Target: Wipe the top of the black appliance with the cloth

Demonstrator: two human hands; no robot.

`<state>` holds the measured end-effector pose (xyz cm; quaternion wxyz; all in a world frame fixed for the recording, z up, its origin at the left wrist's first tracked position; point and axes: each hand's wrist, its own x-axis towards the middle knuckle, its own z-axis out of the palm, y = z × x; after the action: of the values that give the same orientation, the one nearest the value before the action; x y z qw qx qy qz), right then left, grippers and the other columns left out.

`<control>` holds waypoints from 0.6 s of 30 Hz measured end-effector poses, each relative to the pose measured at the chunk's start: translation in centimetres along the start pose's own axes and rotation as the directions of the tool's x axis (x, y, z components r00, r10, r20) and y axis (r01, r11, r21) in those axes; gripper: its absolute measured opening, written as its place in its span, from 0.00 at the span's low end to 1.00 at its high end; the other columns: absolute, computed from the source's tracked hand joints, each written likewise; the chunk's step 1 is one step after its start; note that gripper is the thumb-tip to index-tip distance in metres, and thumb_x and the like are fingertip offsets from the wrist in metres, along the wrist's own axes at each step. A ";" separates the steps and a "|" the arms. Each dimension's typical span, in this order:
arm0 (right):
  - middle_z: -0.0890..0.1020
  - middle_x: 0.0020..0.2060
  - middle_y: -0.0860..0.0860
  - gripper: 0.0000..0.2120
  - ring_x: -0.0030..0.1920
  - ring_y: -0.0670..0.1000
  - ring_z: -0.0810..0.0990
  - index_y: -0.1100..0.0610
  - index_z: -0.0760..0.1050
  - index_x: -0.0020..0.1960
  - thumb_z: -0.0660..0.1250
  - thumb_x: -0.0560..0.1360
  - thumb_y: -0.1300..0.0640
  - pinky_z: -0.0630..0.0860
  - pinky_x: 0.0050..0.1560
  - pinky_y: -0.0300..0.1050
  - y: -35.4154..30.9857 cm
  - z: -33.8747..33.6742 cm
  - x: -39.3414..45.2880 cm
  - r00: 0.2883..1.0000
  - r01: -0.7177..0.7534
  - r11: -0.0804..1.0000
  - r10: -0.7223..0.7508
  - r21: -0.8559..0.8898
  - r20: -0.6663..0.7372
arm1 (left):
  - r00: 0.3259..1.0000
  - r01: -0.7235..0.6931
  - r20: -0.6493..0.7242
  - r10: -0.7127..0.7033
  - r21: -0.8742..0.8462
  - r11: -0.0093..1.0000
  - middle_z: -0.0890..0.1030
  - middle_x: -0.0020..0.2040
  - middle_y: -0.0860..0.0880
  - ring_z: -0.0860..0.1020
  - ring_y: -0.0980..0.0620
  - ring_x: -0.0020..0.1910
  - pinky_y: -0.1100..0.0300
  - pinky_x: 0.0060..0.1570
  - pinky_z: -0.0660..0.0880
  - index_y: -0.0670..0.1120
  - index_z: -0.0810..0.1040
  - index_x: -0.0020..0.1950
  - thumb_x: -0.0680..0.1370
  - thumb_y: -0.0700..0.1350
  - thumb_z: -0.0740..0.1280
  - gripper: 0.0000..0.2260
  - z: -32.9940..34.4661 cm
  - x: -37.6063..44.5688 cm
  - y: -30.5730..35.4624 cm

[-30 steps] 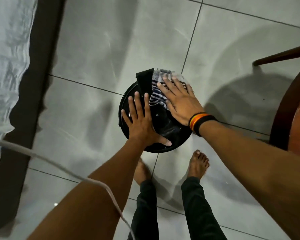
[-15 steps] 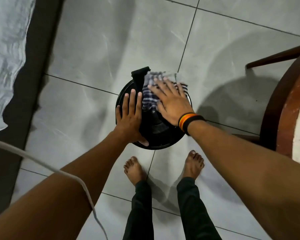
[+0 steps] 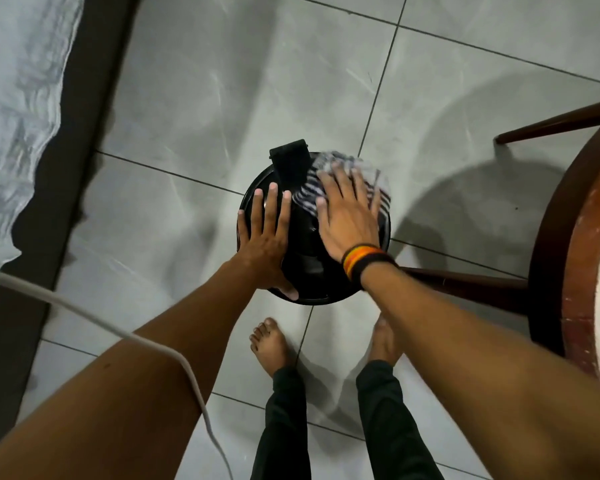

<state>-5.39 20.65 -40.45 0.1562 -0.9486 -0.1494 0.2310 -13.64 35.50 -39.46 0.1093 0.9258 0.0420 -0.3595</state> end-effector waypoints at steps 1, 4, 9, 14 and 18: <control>0.57 0.82 0.47 0.24 0.82 0.56 0.52 0.45 0.59 0.79 0.52 0.83 0.48 0.46 0.78 0.70 -0.7 -0.5 1.9 0.998 0.051 0.999 -0.050 -0.016 0.032 | 1.000 0.004 0.003 -0.004 0.016 1.000 0.25 0.80 0.40 0.27 0.35 0.80 0.27 0.78 0.42 0.46 0.25 0.80 0.51 0.72 0.81 0.81 0.1 0.1 0.0; 0.54 0.82 0.47 0.24 0.82 0.56 0.49 0.45 0.58 0.80 0.51 0.84 0.50 0.47 0.78 0.72 -2.0 -1.3 5.2 0.950 0.282 0.953 -0.260 -0.114 0.173 | 1.000 0.016 0.022 -0.017 0.022 1.000 0.25 0.80 0.39 0.26 0.35 0.80 0.29 0.78 0.40 0.44 0.25 0.79 0.52 0.73 0.81 0.81 0.1 0.3 0.3; 0.49 0.83 0.44 0.25 0.83 0.54 0.47 0.41 0.53 0.81 0.51 0.85 0.48 0.52 0.78 0.69 -1.9 -3.7 10.1 0.869 0.378 0.919 -0.312 -0.110 0.384 | 0.998 0.035 -0.042 -0.036 -0.025 0.999 0.26 0.81 0.40 0.28 0.36 0.81 0.30 0.79 0.40 0.48 0.20 0.76 0.50 0.74 0.80 0.81 0.1 0.2 0.8; 0.53 0.83 0.45 0.25 0.82 0.53 0.51 0.43 0.54 0.81 0.50 0.85 0.49 0.45 0.80 0.64 -1.2 -1.8 6.6 0.989 0.035 0.996 -0.047 0.081 0.142 | 0.998 0.049 -0.044 -0.051 -0.046 0.998 0.27 0.82 0.41 0.29 0.37 0.81 0.30 0.79 0.43 0.46 0.24 0.80 0.50 0.73 0.80 0.82 -0.1 0.0 1.0; 0.50 0.83 0.47 0.27 0.83 0.55 0.46 0.44 0.50 0.82 0.51 0.84 0.49 0.45 0.81 0.62 1.8 0.9 -1.4 0.992 -0.094 0.990 0.102 0.109 -0.071 | 0.998 0.040 -0.044 -0.042 -0.049 0.998 0.28 0.82 0.41 0.29 0.37 0.81 0.30 0.79 0.43 0.46 0.25 0.80 0.51 0.73 0.80 0.81 -0.2 -0.3 1.0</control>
<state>-6.67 18.70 -41.35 0.2002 -0.9534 -0.0842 0.2093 -13.59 34.61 -38.92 0.1230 0.9297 0.0720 -0.3396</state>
